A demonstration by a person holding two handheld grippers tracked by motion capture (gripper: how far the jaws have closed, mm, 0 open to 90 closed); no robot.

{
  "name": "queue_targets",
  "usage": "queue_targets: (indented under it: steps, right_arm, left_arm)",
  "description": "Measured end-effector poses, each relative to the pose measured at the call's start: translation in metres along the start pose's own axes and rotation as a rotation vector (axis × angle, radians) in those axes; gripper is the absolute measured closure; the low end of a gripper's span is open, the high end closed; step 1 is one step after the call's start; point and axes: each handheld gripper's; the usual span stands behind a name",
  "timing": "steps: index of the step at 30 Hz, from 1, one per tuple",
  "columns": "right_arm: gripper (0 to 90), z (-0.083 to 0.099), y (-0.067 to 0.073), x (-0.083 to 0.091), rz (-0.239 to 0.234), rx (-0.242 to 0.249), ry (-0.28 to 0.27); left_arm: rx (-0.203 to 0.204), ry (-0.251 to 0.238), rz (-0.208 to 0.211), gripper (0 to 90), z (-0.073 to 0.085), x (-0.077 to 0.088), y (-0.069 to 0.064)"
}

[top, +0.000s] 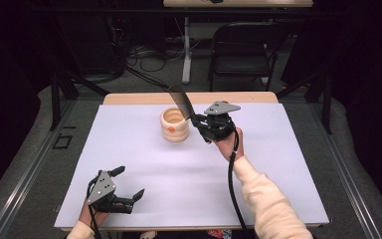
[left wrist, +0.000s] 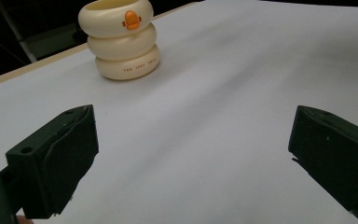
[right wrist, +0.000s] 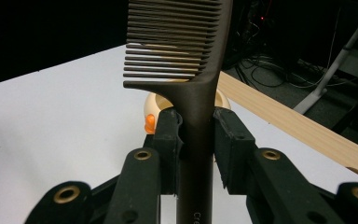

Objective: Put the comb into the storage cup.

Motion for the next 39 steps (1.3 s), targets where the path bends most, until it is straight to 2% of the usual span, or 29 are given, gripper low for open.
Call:
queue_targets:
  steps: [39]
  right_arm:
    - [71.9,-0.018,0.007,-0.023,-0.006,0.008,0.021]
  left_arm:
    - [-0.002,-0.001,0.000,1.5,0.000,0.000,0.000]
Point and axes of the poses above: each handheld gripper's, and its own axes: x roughly backward along the jaws, z roughly out of its underside, y roughly to its left, and after that the axes turned 12 degrees about z, right-handed
